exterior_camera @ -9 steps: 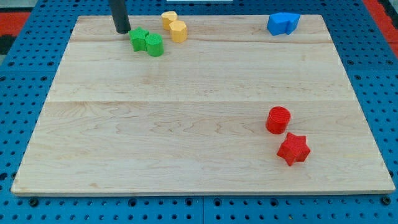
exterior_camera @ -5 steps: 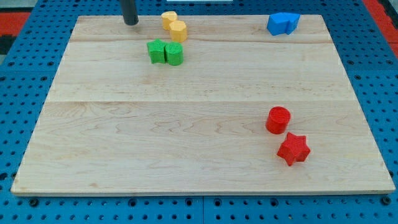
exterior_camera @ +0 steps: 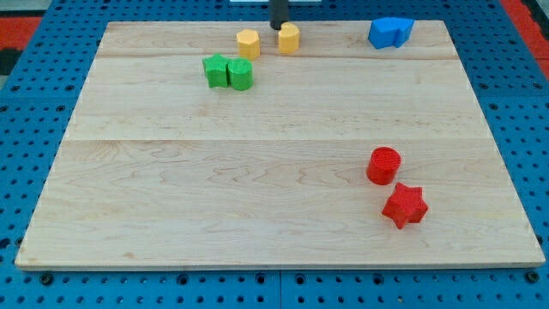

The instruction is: Move yellow heart towards bottom of the board

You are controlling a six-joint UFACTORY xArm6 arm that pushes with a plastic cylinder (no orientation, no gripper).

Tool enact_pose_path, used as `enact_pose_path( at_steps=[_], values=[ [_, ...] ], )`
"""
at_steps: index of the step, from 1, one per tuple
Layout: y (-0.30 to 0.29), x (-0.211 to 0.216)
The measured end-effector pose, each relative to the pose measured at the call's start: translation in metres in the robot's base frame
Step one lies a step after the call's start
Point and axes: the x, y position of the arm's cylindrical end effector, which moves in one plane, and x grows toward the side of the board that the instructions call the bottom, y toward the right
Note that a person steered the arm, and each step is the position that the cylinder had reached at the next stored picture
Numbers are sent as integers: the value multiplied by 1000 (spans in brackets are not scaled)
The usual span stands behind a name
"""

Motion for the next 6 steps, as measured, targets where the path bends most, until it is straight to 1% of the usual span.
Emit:
enact_pose_path(
  at_steps=[1, 2, 4, 5, 6],
  values=[
    [18, 9],
    [18, 27],
    [-1, 24],
    [-5, 52],
    [-5, 98]
  ],
)
